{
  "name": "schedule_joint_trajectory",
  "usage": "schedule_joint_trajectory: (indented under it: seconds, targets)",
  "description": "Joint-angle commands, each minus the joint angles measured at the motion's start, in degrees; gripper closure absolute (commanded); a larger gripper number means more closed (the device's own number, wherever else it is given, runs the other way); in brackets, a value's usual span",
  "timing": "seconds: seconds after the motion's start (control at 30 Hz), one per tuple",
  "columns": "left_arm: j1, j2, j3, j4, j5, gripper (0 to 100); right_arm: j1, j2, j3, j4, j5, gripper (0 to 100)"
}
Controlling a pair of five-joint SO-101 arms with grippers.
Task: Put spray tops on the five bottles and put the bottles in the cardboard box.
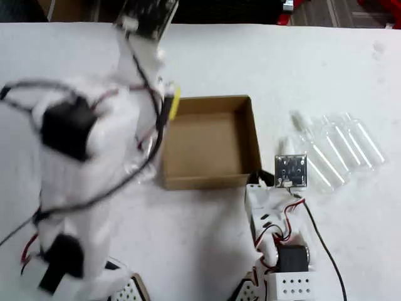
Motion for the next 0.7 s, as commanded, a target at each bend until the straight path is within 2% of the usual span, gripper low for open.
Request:
schedule_joint_trajectory:
  seconds: [0.0,0.17,0.4,0.5,0.67]
  targets:
    - [4.9,-13.1,11.0,-8.2,4.5,98,0.7,0.0,0.3,-0.8,0.6,97.7]
    - [3.1,-21.9,36.5,-28.1,4.9,98,0.7,0.0,0.3,-0.8,0.6,97.7]
    - [3.6,-33.8,72.2,-66.2,5.0,98,0.8,-0.2,0.3,-1.1,0.6,98.1]
    - [3.2,-34.9,82.2,-80.3,5.0,98,0.8,-0.3,0.3,-1.4,0.4,98.1]
    - [3.8,-31.6,92.3,-94.8,5.0,98,2.9,-0.3,0.2,-4.4,0.2,98.1]
